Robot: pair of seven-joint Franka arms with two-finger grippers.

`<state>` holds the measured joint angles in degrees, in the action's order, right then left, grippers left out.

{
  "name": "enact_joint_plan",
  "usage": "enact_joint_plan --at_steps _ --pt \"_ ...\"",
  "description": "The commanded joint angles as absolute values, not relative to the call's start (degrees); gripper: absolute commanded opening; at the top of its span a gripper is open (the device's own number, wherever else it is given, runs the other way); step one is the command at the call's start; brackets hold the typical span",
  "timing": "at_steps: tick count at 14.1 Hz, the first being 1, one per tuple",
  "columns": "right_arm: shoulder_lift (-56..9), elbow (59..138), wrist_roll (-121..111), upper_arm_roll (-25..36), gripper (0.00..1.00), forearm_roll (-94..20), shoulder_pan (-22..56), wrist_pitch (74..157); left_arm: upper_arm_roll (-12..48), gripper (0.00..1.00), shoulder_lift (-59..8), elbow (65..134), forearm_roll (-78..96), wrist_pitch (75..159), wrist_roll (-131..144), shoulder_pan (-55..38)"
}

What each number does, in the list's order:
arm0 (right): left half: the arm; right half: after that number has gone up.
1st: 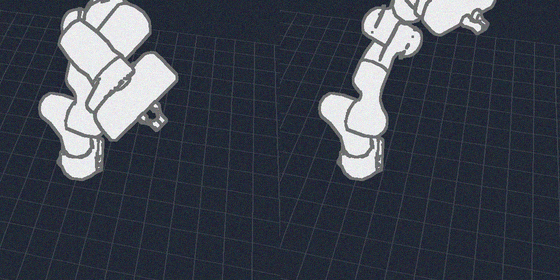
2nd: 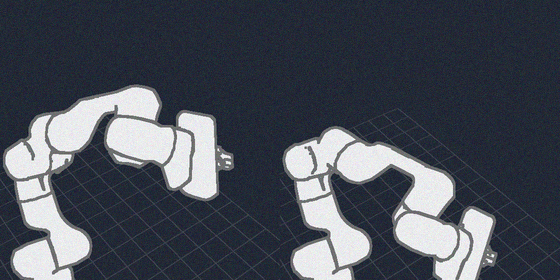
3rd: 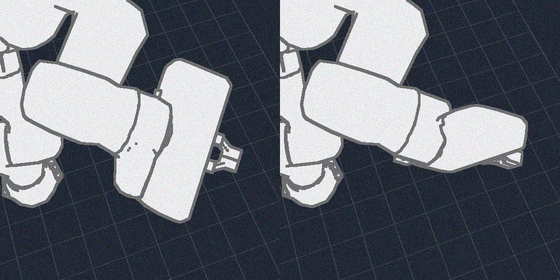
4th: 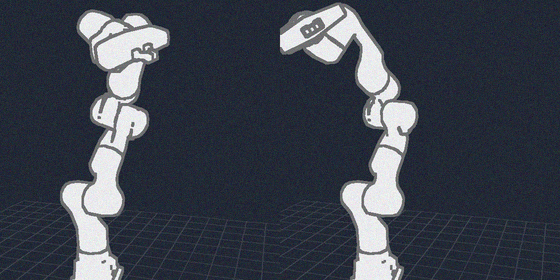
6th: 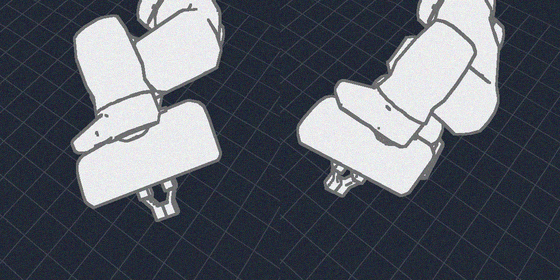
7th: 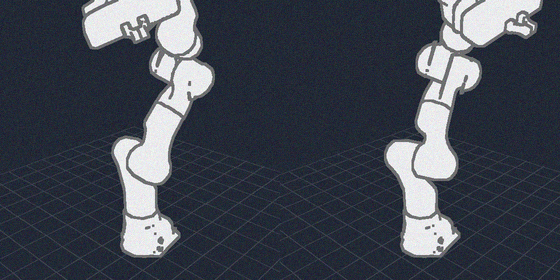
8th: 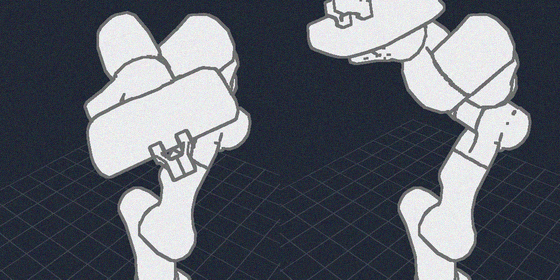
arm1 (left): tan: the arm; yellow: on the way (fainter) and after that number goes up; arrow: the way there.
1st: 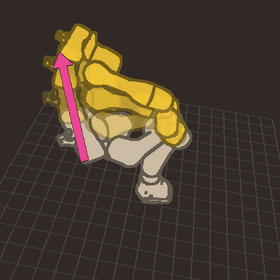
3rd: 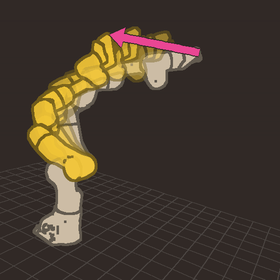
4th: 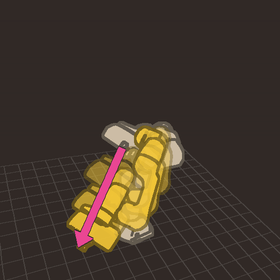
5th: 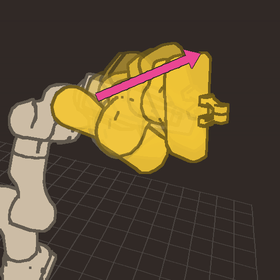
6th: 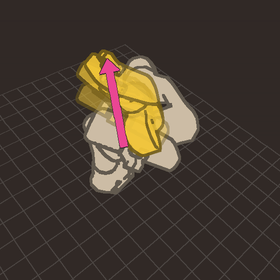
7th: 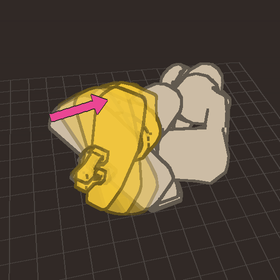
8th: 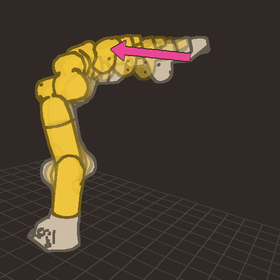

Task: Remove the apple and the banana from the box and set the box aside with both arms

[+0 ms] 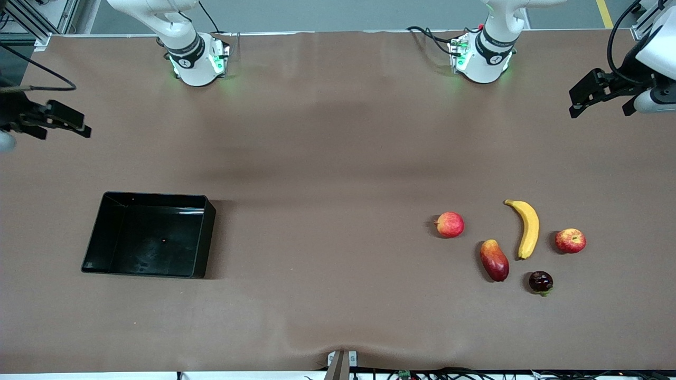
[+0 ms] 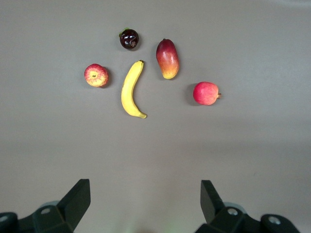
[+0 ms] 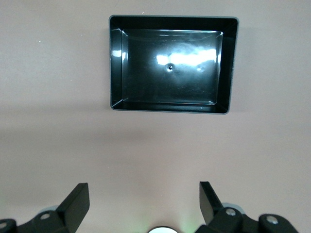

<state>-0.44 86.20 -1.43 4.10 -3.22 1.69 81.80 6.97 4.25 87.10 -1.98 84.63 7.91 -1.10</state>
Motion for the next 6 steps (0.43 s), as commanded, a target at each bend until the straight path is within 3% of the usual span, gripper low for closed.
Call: enact_joint_plan --at_steps 1,6 --pt "-0.18 85.69 -0.26 2.37 1.00 -1.93 -0.26 81.30 7.03 1.00 4.22 86.49 -1.76 83.93 6.94 -0.97" --pt "-0.18 85.78 -0.79 2.55 1.00 -0.35 -0.09 81.74 7.12 1.00 4.13 86.48 -1.23 84.20 6.94 -1.14"
